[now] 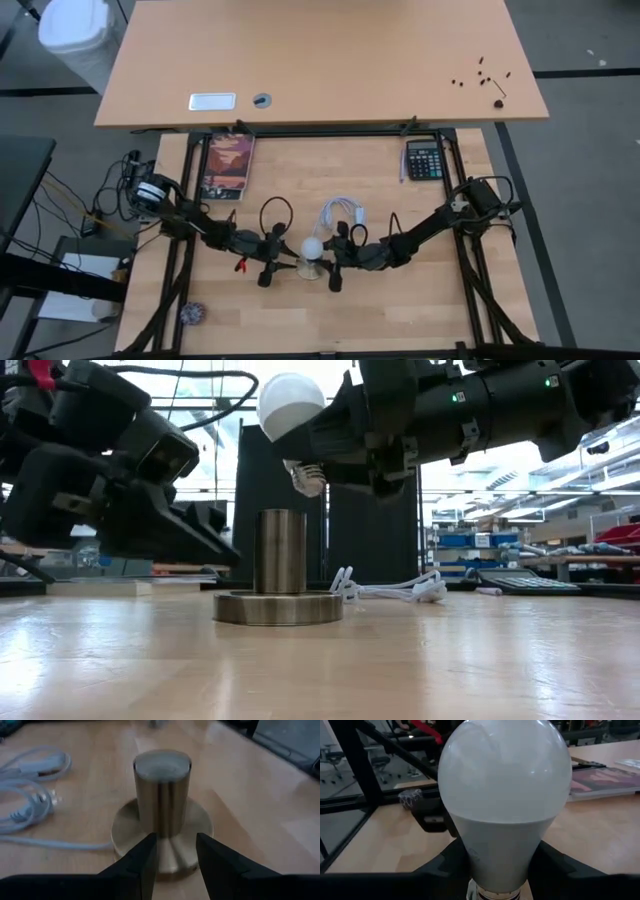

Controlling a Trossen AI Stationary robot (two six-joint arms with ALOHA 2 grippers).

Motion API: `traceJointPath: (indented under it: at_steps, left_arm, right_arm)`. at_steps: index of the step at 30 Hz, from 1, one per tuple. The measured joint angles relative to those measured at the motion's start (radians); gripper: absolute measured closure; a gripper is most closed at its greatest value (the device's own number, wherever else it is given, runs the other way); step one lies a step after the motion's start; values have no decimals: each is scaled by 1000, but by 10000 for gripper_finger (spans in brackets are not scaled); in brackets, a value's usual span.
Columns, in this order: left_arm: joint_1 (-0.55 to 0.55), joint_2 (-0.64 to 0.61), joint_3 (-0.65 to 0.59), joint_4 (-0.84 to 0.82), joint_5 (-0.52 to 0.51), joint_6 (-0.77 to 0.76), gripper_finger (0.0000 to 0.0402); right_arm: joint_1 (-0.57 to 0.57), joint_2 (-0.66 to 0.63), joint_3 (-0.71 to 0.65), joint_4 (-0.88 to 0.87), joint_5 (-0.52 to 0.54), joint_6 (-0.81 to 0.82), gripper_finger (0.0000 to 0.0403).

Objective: Screw lightbulb
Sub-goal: Insert the lightbulb into the lamp

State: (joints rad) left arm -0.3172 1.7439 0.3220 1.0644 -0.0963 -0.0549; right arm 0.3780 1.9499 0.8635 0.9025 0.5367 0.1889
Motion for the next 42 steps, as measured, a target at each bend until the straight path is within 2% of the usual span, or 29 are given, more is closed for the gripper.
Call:
traceJointPath:
  at_steps: [13,17,26,32,35,42]
  left_arm:
    - [3,5,2,6,-11,28,259]
    - [2,5,2,4,-8,36,259]
    - [-18,5,2,-104,16,-139,259]
    - [-19,5,2,-113,68,-161,259]
    - [-19,5,9,-106,62,-160,259]
    - [-19,5,57,-89,17,-150,259]
  right_arm:
    - [-9,0,0,57,27,38,234]
    - [7,0,0,57,72,51,234]
    - [59,1,0,54,180,26,233]
    - [65,0,0,50,181,25,233]
    - [65,0,0,40,171,13,233]
    - [44,12,1,-1,74,-5,233]
